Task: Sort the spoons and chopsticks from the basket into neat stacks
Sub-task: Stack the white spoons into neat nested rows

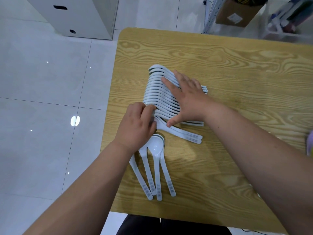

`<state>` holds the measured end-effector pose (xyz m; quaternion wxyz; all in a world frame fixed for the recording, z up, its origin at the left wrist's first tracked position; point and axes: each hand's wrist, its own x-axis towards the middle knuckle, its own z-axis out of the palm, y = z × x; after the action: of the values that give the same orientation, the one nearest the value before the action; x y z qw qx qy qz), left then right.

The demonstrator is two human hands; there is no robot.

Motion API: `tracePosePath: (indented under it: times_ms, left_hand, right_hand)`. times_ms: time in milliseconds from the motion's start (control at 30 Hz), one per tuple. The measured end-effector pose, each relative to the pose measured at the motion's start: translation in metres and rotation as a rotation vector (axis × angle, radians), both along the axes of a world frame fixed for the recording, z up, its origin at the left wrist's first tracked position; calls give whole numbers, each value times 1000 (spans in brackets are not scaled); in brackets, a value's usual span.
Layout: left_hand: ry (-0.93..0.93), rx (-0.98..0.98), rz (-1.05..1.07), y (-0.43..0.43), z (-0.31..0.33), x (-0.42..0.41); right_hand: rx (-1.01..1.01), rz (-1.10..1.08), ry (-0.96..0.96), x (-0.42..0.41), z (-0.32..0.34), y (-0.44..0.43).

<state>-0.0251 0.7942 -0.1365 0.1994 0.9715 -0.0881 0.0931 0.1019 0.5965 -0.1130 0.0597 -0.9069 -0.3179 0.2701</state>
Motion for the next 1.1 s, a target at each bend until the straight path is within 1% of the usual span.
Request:
tracePosePath:
  times_ms: [133,300,433,567,633,767,900,1000,1100]
  left_hand:
    - [-25,97,-101,3,2,-2]
    - [-64,243,-376,11,7,6]
    - [-65,349,-370,8,9,4]
    - [-51,365,-310,1,13,6]
    - [-64,347,-277,1,12,5]
    - [-55,239,-241,0,6,5]
    - [-13,145,-85,-6,0,8]
    - [63,43,-58,-9,-3,12]
    - [212,-147,-63,-7,-3,18]
  right_hand:
    - [13,-2,-7,-1,0,0]
    - [9,-7,-12,-2,-1,1]
    - [12,-13,-1,0,-3,1]
    - [10,-14,5,-1,-4,1]
    - [17,-13,-1,-1,-4,1]
    - [19,-10,-5,-3,-4,1]
    - [39,-8,27,-3,-2,-1]
    - [42,2,33,-2,0,-2]
    - [71,-9,17,-2,-1,-3]
